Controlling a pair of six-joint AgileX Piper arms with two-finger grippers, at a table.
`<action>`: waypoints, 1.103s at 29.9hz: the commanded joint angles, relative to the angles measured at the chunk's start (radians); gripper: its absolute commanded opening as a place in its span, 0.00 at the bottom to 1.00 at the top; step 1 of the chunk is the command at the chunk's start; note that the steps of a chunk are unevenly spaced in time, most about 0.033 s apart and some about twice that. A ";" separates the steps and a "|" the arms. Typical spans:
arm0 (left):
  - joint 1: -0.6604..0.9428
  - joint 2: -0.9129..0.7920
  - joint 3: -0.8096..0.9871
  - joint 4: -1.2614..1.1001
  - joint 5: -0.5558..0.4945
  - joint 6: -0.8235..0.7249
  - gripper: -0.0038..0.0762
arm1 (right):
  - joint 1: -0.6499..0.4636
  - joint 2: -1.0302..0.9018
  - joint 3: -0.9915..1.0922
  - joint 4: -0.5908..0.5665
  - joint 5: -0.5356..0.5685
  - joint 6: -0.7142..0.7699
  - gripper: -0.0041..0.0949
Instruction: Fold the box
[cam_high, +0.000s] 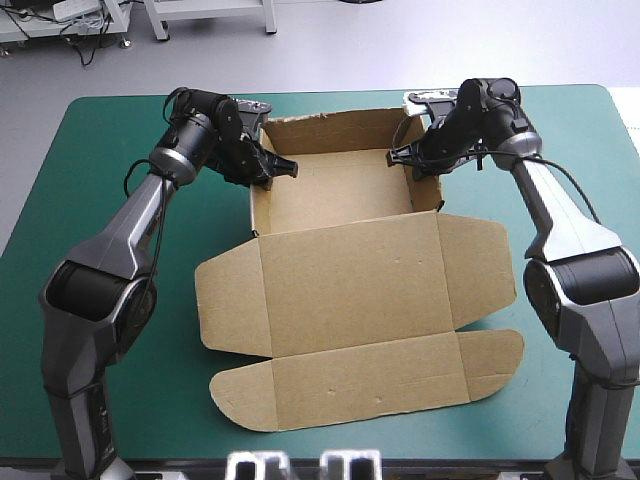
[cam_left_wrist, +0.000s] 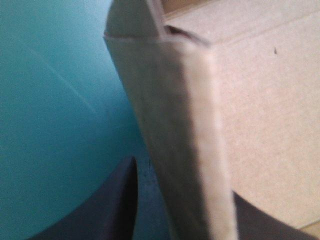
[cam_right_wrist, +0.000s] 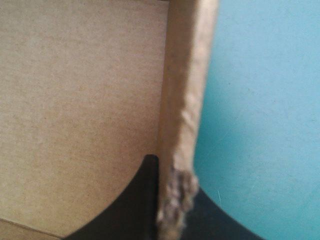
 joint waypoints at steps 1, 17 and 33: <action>-0.030 0.007 -0.080 0.015 0.055 -0.009 0.03 | 0.004 -0.068 -0.030 0.079 0.040 -0.032 0.02; -0.047 0.075 -0.084 0.047 0.051 -0.056 0.03 | 0.004 0.012 -0.030 0.009 0.040 -0.105 0.02; -0.048 0.075 -0.084 0.046 0.041 -0.083 0.04 | 0.004 0.030 0.068 -0.011 0.040 -0.146 0.03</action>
